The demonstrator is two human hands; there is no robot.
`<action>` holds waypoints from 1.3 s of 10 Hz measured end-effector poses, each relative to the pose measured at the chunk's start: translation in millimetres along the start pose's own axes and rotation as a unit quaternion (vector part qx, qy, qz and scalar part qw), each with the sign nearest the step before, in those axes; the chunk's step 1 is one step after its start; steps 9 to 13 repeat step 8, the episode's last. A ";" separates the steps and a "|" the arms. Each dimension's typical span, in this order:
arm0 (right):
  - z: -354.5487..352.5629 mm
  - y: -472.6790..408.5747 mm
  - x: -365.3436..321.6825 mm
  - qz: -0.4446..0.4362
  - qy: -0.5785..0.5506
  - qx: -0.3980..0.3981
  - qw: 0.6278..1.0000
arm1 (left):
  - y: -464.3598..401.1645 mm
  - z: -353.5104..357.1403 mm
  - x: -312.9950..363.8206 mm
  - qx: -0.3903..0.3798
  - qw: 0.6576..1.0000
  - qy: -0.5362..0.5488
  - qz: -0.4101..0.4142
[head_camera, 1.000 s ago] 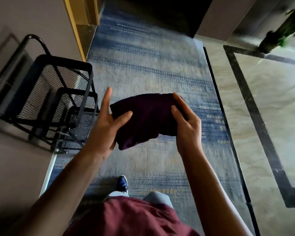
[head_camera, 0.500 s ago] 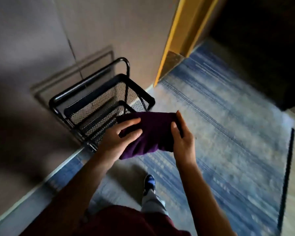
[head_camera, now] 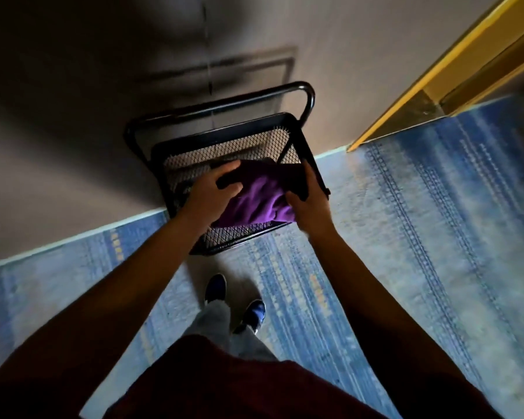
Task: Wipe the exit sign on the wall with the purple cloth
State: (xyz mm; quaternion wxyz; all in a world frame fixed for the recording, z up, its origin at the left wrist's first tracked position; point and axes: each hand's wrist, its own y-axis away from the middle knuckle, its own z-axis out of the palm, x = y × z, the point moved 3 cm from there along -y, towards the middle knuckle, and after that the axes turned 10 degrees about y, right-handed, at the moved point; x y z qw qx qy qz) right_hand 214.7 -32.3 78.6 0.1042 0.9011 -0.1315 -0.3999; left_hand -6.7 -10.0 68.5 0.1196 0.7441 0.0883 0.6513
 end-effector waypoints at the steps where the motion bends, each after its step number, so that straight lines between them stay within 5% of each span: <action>1: 17.2 -27.8 -5.3 0.014 0.005 0.005 1.000 | -33.6 -6.8 -8.1 -0.001 0.999 -0.031 -0.007; 5: 92.6 -118.8 3.1 0.066 0.114 -0.115 0.985 | -99.1 -21.1 -82.4 -0.015 0.984 -0.152 -0.094; 8: 105.0 -132.5 4.4 0.058 0.120 -0.125 0.983 | -110.0 -33.4 -87.4 -0.014 0.965 -0.206 -0.164; 13: 105.0 -132.5 4.4 0.058 0.120 -0.125 0.983 | -110.0 -33.4 -87.4 -0.014 0.965 -0.206 -0.164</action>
